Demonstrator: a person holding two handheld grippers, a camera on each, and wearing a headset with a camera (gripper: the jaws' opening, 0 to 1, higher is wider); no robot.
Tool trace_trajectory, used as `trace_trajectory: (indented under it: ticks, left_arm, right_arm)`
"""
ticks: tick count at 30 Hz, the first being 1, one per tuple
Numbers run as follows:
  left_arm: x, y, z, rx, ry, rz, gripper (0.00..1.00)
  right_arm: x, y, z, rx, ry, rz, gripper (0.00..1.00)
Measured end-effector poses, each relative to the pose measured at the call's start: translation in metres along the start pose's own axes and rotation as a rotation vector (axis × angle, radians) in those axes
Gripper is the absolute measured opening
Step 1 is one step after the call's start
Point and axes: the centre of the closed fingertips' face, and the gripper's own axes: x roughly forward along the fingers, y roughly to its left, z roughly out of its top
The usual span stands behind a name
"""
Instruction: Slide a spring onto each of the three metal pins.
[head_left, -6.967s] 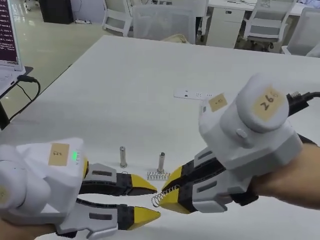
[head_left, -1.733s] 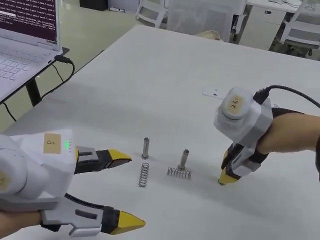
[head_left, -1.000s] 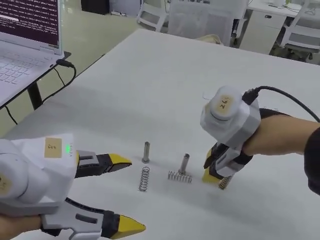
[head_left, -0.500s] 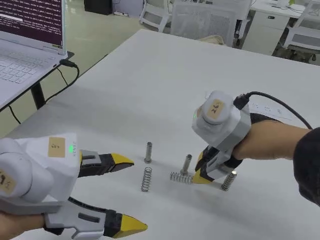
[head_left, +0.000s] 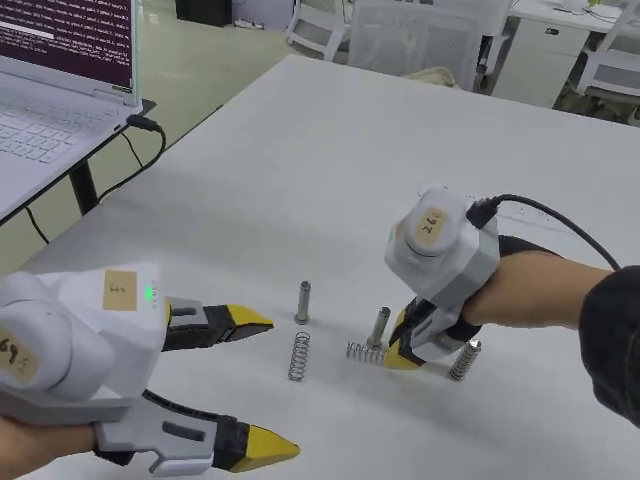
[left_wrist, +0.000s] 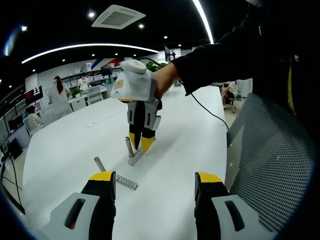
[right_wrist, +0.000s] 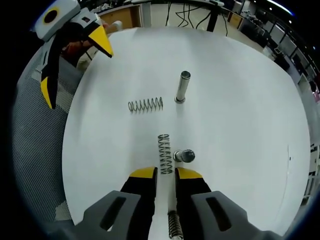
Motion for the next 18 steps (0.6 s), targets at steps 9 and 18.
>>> trace_trajectory:
  ticks: [9,18]
  left_arm:
    - [0.0,-0.0004,0.0003,-0.001,-0.001,0.0,0.59]
    - [-0.0004,-0.0007,0.0007,-0.003,-0.003,0.0,0.59]
  right_arm:
    - [0.0036,0.0012,0.0002,-0.005,-0.002,-0.001,0.11]
    - [0.0065,0.0056,-0.0009,-0.012,0.003,0.002,0.1]
